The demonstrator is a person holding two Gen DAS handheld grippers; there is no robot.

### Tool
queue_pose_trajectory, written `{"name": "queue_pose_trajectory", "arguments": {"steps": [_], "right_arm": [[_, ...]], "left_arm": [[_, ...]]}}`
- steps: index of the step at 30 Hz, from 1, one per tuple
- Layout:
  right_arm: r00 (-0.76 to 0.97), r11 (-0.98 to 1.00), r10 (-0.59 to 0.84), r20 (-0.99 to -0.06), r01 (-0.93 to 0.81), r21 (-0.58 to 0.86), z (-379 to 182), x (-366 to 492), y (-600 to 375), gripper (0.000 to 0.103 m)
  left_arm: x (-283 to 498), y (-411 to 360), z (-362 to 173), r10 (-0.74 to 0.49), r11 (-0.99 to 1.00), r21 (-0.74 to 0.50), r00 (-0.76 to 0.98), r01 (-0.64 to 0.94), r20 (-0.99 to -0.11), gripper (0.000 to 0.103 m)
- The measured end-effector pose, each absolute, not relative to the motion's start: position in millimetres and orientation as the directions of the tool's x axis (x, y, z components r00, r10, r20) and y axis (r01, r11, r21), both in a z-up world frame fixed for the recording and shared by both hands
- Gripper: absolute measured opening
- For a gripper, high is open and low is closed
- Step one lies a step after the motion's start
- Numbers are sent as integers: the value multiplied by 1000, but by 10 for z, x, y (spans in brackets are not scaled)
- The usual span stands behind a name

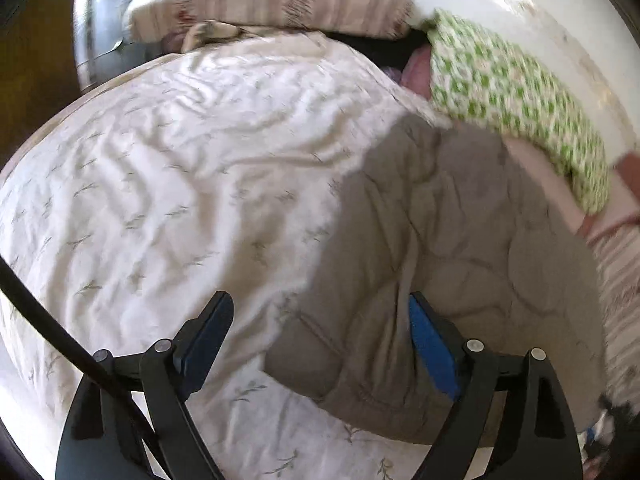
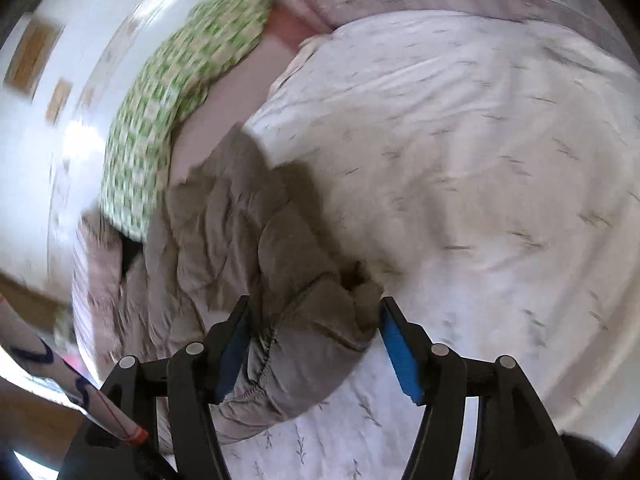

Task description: Fold large clothes

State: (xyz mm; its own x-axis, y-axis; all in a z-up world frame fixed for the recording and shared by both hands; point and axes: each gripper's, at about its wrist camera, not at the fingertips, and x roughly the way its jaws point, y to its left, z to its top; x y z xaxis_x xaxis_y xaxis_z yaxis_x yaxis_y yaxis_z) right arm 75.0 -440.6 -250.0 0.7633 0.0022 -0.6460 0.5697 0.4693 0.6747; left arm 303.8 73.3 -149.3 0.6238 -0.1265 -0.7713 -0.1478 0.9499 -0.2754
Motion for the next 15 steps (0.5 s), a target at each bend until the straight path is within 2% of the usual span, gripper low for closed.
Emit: {"name": "queue_pose_trajectory", "arguments": {"steps": [2, 4, 5, 7, 9, 11, 15], "right_arm": [[736, 433, -85, -672, 635, 640, -2454, 556, -4474, 70], [743, 417, -160, -650, 647, 638, -2377, 405, -4524, 67], [748, 459, -185, -637, 639, 617, -2290, 413, -4499, 59], [779, 615, -203, -593, 573, 542, -2042, 550, -4306, 55], [808, 773, -209, -551, 482, 413, -1799, 780, -3930, 55], [825, 850, -159, -543, 394, 349, -1721, 1006, -3616, 55], [793, 924, -103, -600, 300, 238, -1817, 1437, -3093, 55]], "left_arm": [[2975, 776, -1443, -43, 952, -227, 647, -204, -761, 87], [2875, 780, -1345, 77, 955, -145, 692, -257, -718, 87], [2830, 729, -1296, 114, 960, -109, 715, -259, -690, 87], [2722, 510, -1179, 157, 976, -25, 773, -218, -615, 87], [2596, 174, -1104, 133, 991, 44, 831, -130, -540, 87], [2503, -202, -1130, 56, 996, 86, 856, -13, -514, 87], [2423, -829, -1374, -23, 974, 177, 840, 141, -542, 87]]}}
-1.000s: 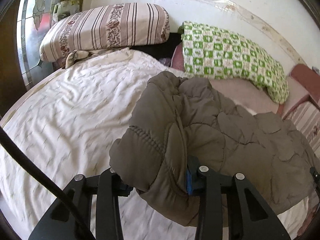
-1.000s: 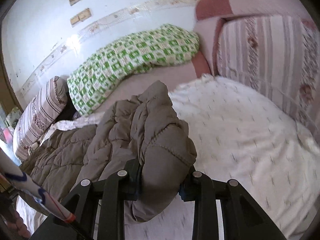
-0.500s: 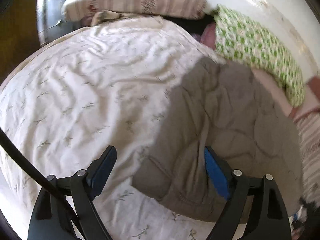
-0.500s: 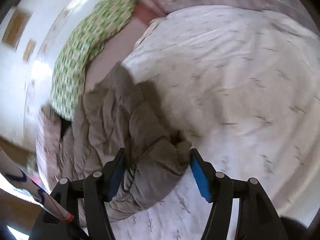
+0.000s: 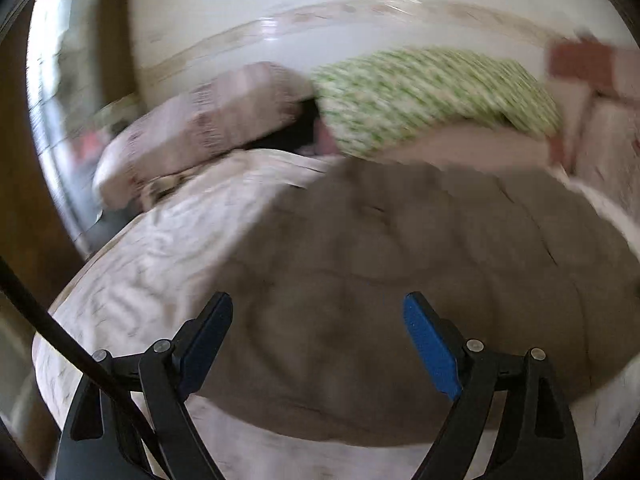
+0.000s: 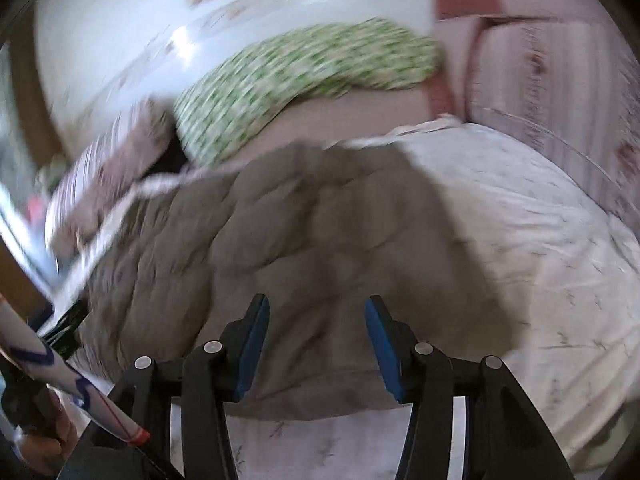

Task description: Fold large clothes

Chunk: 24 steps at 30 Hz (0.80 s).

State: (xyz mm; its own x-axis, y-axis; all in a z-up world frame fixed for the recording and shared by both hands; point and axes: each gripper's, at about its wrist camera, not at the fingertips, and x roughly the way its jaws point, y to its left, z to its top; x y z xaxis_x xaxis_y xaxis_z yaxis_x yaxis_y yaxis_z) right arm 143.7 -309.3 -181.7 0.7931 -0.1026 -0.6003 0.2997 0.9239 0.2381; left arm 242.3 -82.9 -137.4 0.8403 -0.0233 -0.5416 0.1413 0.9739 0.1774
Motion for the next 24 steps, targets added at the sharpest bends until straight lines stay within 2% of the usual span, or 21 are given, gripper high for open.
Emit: {"name": "queue_pose_trajectory", "arguments": {"steps": [5, 10, 14, 16, 18, 20, 24], "right_arm": [[701, 938, -129, -701, 316, 144, -2164, 1705, -2936, 57], [683, 937, -124, -720, 319, 142, -2244, 1753, -2948, 58], [740, 919, -114, -663, 332, 213, -2087, 1679, -3038, 58], [778, 898, -195, -598, 386, 209, -1946, 1566, -3146, 58], [761, 867, -288, -582, 465, 180, -1880, 1526, -3298, 58], [720, 826, -328, -612, 533, 184, -1928, 1537, -3489, 58], [672, 786, -247, -698, 560, 261, -2159, 1607, -3707, 59]], "left_arm": [[2535, -1074, -1734, 33, 961, 238, 793, 142, -608, 88], [2559, -1084, -1808, 31, 958, 246, 797, 149, -603, 89], [2582, -1092, -1812, 19, 960, 236, 802, 153, -597, 89], [2593, -1065, -1811, 10, 961, 226, 798, 159, -603, 89], [2592, -1058, -1804, 6, 961, 223, 797, 162, -604, 89], [2600, -1053, -1803, 3, 962, 219, 796, 163, -605, 89], [2618, -1054, -1801, -5, 963, 209, 792, 168, -611, 89]]}}
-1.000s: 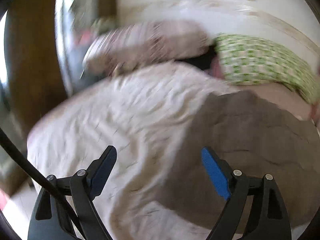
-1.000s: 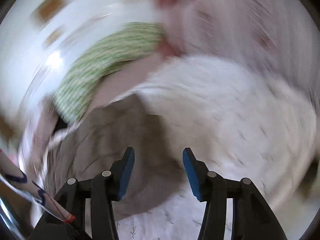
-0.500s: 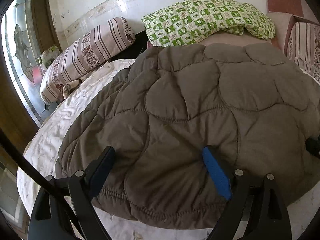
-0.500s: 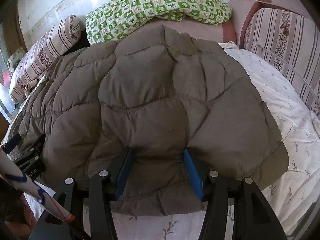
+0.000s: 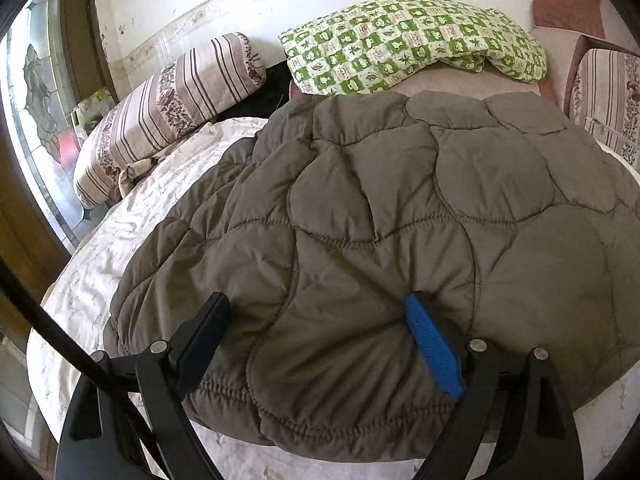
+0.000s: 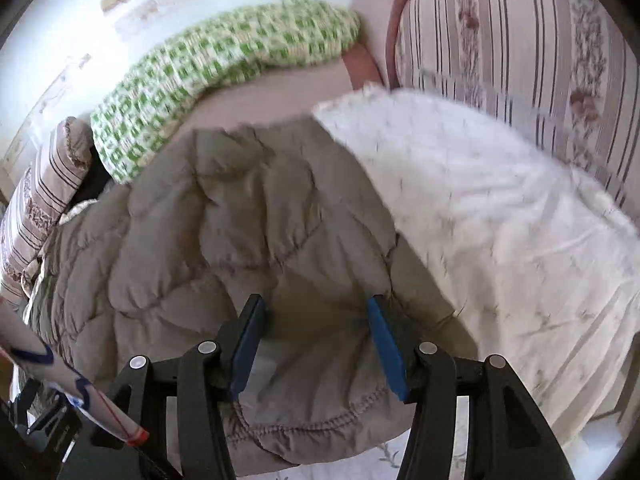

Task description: Fold large clothes

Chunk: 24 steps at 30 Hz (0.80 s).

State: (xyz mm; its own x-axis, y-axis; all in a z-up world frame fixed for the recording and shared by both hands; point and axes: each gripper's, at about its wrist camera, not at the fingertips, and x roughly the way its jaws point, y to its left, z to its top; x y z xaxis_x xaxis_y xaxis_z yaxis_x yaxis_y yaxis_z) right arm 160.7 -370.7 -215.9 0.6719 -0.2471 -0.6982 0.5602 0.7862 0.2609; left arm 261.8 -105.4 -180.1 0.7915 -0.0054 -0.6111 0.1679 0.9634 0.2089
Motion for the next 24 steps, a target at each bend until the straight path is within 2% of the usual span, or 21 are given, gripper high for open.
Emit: {"name": "queue_pose_trajectory", "arguments": {"steps": [3, 7, 10, 13, 17, 24], "right_arm": [[659, 792, -277, -699, 569, 222, -2138, 1610, -3625, 59], [732, 806, -324, -599, 545, 229, -1905, 1557, -3493, 59], [763, 835, -274, -585, 491, 249, -1853, 1761, -3418, 59], [760, 868, -243, -603, 448, 214, -1889, 2001, -3293, 59], [709, 880, -219, -671, 441, 178, -2107, 2264, -3217, 60], [721, 882, -221, -657, 435, 180, -2049, 2174, -3211, 60]], "left_arm": [[2625, -1044, -1804, -9, 965, 202, 789, 169, -614, 89], [2623, -1048, -1806, -11, 965, 201, 790, 169, -613, 89], [2625, -1049, -1805, -9, 964, 204, 792, 168, -611, 89], [2624, -1044, -1805, -11, 965, 202, 791, 170, -612, 89], [2627, -1041, -1806, -15, 964, 201, 792, 173, -611, 89], [2627, -1044, -1809, -19, 964, 199, 792, 176, -610, 89]]}}
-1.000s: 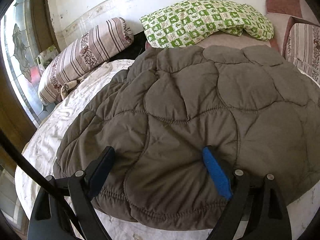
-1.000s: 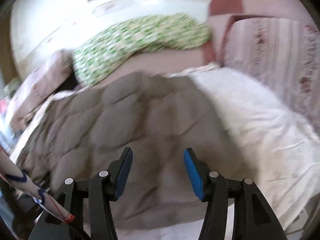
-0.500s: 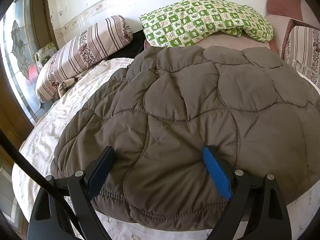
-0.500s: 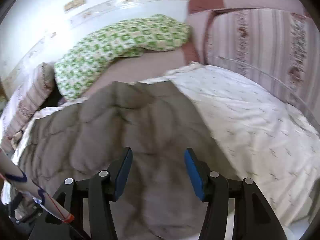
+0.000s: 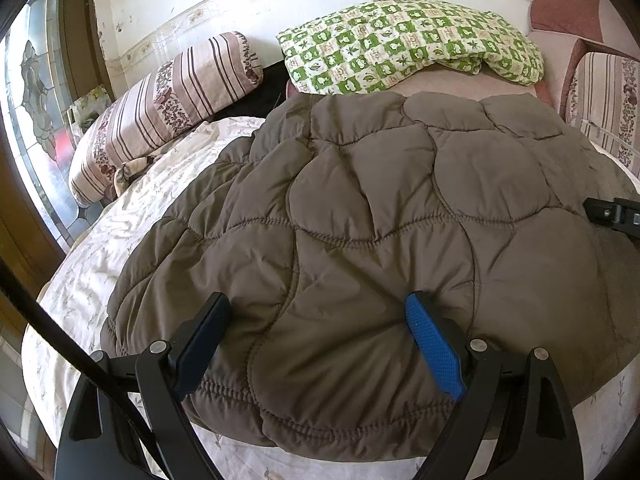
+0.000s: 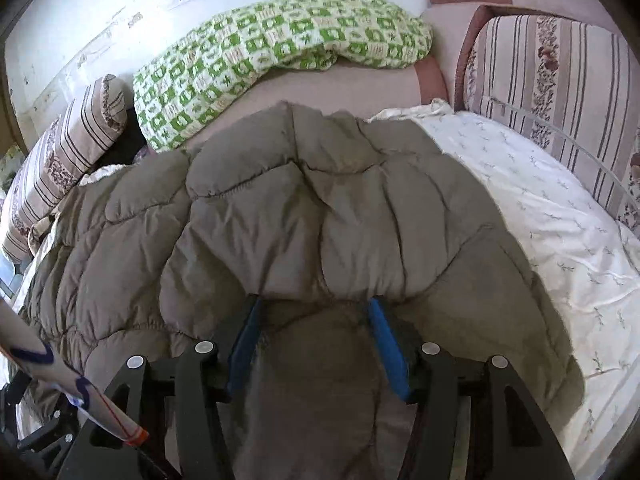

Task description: Fold large clothes

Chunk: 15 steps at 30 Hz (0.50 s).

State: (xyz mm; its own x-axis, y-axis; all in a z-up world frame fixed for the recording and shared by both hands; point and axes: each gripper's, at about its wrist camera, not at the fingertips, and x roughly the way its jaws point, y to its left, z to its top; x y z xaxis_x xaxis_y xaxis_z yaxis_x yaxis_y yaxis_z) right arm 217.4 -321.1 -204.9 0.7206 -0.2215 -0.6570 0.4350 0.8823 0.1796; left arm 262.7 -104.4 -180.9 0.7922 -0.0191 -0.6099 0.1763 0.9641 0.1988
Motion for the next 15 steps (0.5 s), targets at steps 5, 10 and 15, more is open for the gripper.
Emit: {"name": "queue_pose_trajectory", "arguments": {"steps": [5, 10, 15], "right_arm": [[772, 914, -258, -581, 391, 113, -1868, 1989, -3005, 60], [806, 957, -172, -567, 274, 99, -1842, 1982, -2712, 60], [747, 970, -153, -647, 240, 48, -2052, 2175, -2560, 62]], "left_arm": [[2639, -1040, -1819, -28, 967, 184, 786, 179, -618, 90], [2647, -1010, -1813, -31, 968, 178, 784, 179, -619, 91], [2647, -1007, -1814, -33, 967, 179, 786, 181, -617, 91]]}}
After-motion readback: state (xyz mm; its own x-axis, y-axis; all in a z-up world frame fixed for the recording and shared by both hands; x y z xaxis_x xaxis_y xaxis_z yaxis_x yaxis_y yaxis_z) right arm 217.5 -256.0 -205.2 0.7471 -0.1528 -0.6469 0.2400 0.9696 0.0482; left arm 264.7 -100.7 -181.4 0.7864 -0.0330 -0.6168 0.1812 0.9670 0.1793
